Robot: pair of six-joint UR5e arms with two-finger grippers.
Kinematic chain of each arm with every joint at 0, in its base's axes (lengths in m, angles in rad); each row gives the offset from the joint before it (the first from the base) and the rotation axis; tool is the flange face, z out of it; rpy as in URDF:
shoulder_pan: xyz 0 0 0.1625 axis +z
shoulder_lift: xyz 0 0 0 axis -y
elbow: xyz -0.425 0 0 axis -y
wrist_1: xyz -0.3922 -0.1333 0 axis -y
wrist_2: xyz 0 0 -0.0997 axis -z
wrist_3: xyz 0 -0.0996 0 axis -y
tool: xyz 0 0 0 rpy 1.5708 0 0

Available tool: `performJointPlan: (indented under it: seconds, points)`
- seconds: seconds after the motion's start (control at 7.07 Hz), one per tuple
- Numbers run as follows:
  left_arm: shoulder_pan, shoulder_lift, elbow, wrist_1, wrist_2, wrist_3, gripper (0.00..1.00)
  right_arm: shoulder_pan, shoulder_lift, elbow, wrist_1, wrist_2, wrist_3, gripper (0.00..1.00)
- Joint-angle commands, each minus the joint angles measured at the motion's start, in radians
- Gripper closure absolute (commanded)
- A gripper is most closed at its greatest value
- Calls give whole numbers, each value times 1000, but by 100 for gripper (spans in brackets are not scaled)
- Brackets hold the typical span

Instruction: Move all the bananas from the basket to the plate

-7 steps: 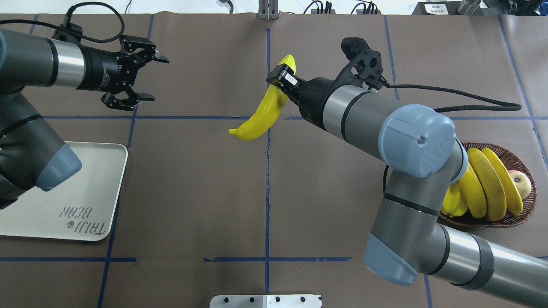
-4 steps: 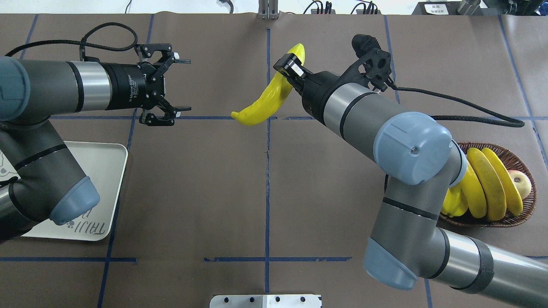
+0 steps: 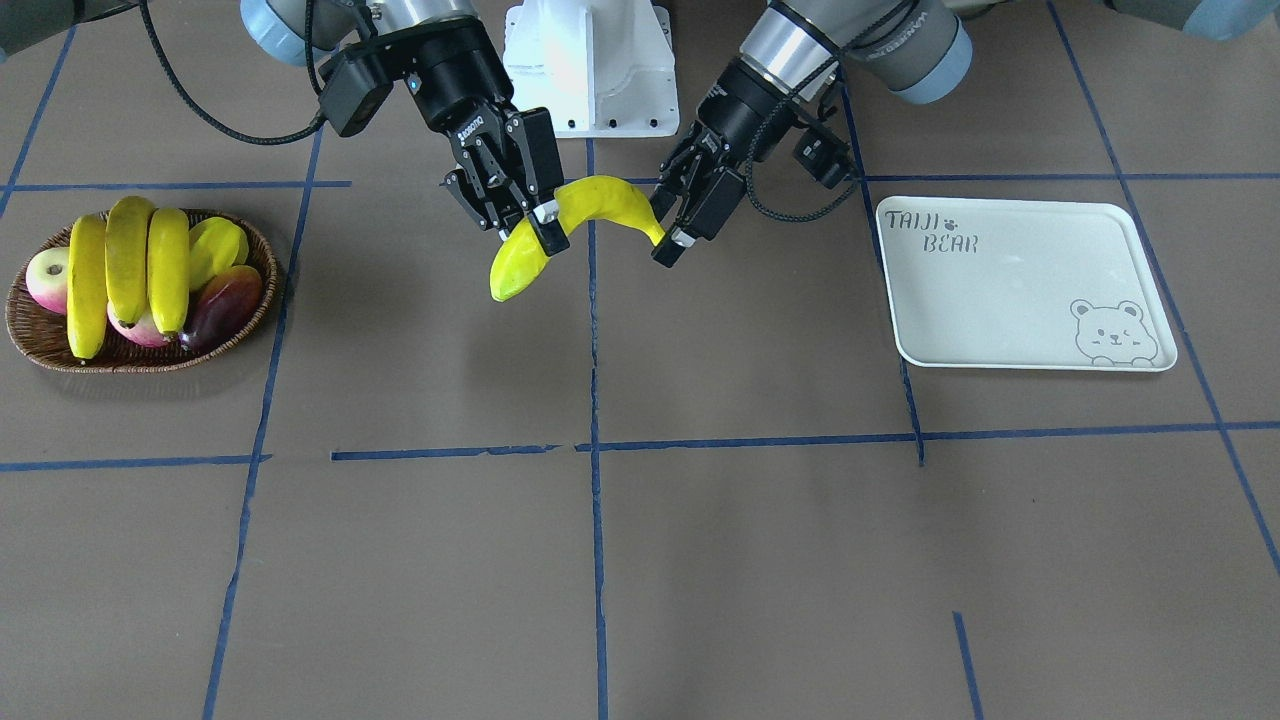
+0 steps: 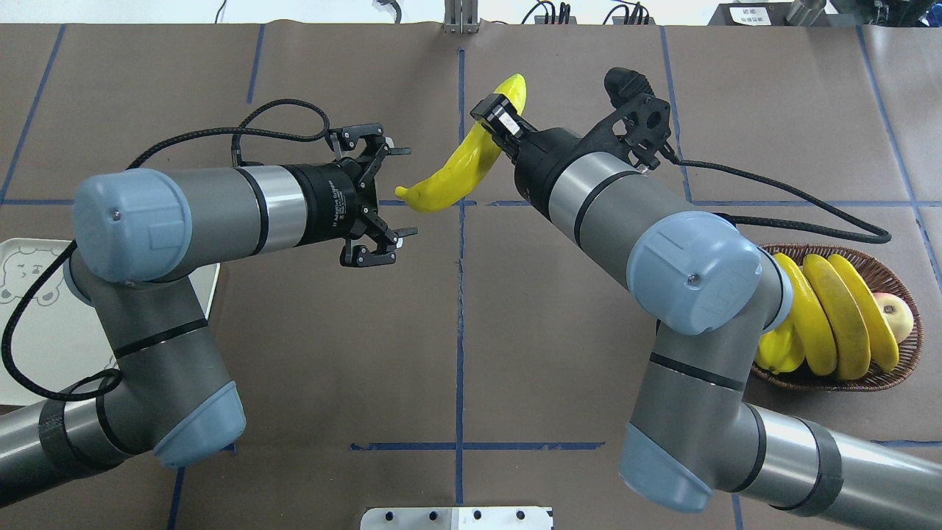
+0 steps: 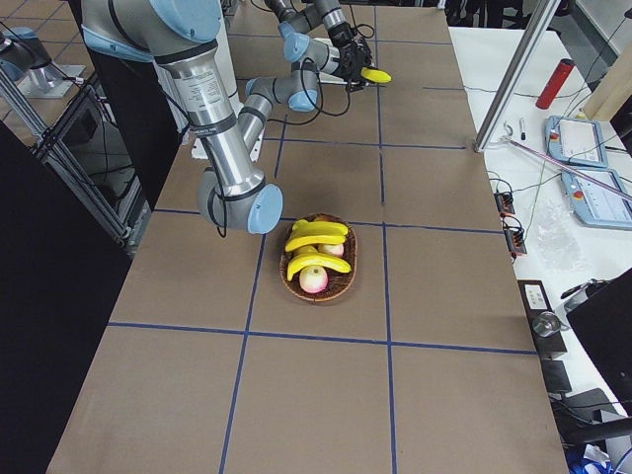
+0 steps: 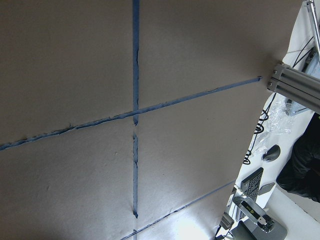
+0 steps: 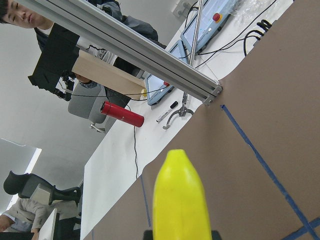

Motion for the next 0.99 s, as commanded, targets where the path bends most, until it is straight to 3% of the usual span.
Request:
performJointPlan:
  seconds: [0.0, 0.57, 0.71, 0.85]
  points:
    - [14, -5, -21, 12, 6, -2, 0, -8, 8, -1, -45, -31, 0, 100]
    - [23, -8, -20, 12, 6, -1, 0, -43, 13, 4, -47, -35, 0, 99]
    - [23, -8, -20, 14, 6, 1, 13, -46, 19, 4, -47, -36, 0, 99]
    - [23, -5, -26, 14, -7, 8, 73, -44, 19, 3, -47, -36, 0, 98]
